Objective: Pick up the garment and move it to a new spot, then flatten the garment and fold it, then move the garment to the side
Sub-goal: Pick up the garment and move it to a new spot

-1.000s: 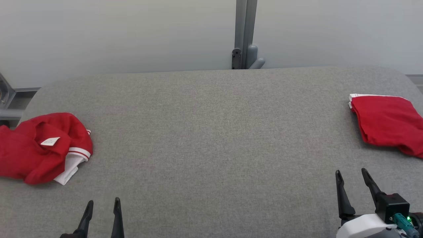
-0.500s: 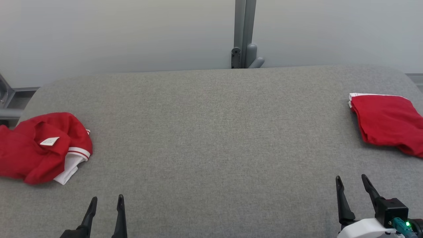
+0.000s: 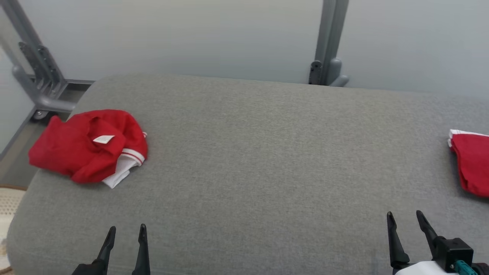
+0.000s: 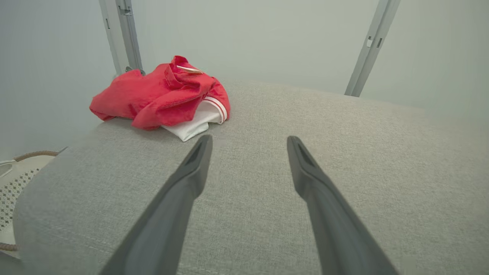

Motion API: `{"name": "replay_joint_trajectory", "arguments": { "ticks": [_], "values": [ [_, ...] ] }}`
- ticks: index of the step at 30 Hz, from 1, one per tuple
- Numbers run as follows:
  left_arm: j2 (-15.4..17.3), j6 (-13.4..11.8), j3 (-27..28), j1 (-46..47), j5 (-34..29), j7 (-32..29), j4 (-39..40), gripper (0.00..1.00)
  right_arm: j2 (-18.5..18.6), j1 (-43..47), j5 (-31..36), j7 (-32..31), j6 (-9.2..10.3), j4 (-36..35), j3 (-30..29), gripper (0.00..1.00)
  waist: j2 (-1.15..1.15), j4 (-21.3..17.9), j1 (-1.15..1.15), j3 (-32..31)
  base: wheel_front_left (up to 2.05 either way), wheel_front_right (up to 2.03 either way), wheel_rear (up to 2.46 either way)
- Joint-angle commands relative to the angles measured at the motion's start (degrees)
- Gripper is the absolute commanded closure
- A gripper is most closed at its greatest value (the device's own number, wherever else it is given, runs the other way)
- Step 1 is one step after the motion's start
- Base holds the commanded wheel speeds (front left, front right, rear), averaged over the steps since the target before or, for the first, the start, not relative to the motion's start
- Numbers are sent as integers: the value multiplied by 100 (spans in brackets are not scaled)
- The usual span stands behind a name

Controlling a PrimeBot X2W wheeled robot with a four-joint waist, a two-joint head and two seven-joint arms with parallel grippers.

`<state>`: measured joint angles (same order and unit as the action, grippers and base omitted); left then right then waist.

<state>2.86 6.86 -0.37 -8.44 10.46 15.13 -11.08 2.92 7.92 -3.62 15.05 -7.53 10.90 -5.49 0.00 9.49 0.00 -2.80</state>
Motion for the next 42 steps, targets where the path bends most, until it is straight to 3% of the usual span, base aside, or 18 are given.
{"name": "replay_joint_trajectory", "arguments": {
  "ticks": [1, 7, 12, 18, 24, 30, 36, 37, 42],
  "values": [
    [11, -24, -1, 9, -9, 1, 8, 0, 2, 46, -98, 18, 8, -10, 56, 0, 0, 861, 0, -110, 0, 0, 0],
    [15, -91, 108, -156, 83, 1, 94, 0, -1, -77, -325, 18, 8, 63, 468, 0, 0, 1717, 0, -131, 0, 0, 0],
    [9, -190, 151, -224, 221, 1, 275, 0, 12, -296, -344, 18, 9, 165, 775, 0, 0, 1834, 0, 1, 0, 0, 0],
    [10, -196, 73, -131, 254, 1, 277, 0, 14, -159, -317, 18, 8, 119, 653, 0, 0, 1836, 0, 27, 0, 0, 0],
    [7, -136, 63, 692, 838, 1, 201, 0, 15, -509, 147, 18, 8, -192, 471, 0, 0, 1404, 0, 1098, 0, 0, 0],
    [5, -7, -209, 2059, 1169, -10, -694, 0, 198, -954, 406, 18, 8, -345, 338, 0, 0, 1130, 0, 2136, 0, 0, 0],
    [379, 65, -792, 3864, 1961, -220, -1999, 0, 376, -1360, 520, 18, 8, -452, 368, 0, 0, 870, 0, 3025, 0, 0, 0],
    [538, 66, -1043, 4328, 2424, -303, -2316, 0, 438, -1484, 541, 18, 9, -497, 431, 0, 0, 765, 0, 3241, 0, 0, 0],
    [896, 69, -1618, 5047, 3474, -619, -3026, 0, 541, -1641, 569, 18, 8, -584, 572, 0, 0, 512, 0, 3516, 0, 0, 0]
  ]
}}
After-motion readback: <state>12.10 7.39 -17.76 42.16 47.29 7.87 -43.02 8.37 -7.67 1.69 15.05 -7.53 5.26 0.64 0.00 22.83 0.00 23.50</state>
